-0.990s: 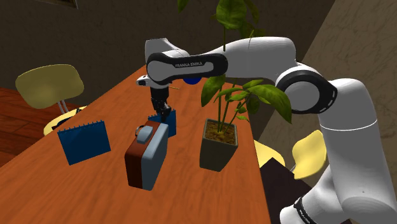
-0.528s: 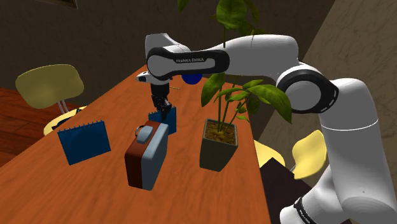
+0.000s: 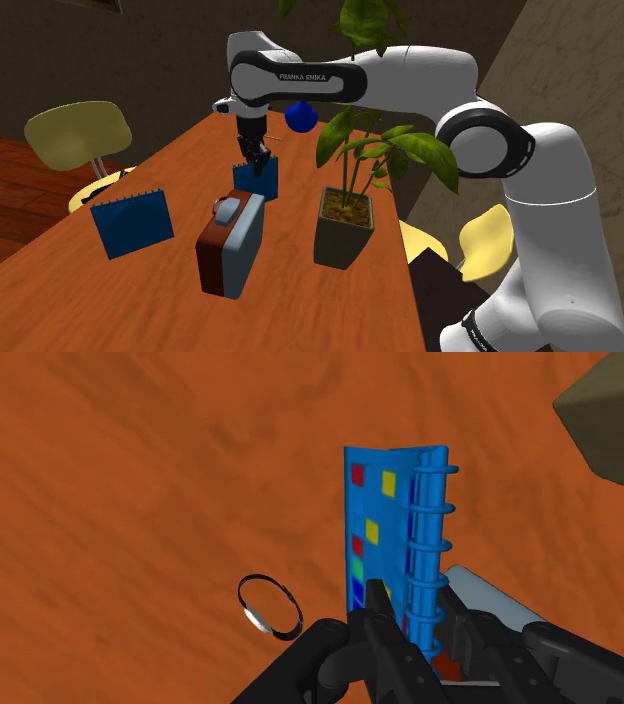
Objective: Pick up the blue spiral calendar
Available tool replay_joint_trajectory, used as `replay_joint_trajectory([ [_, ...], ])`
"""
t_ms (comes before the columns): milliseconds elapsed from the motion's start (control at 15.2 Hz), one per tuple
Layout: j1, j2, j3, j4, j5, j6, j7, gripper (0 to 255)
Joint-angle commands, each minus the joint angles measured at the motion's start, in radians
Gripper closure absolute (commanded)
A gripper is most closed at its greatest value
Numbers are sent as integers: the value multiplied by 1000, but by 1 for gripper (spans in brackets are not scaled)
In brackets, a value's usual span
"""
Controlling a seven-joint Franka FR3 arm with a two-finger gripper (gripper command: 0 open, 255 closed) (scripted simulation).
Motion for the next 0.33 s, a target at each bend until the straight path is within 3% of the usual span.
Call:
replay_joint_trajectory([
  [0,1,-2,0,24,0,-26,-1,255],
  [264,3,0,0,57,0,-57,-1,255],
])
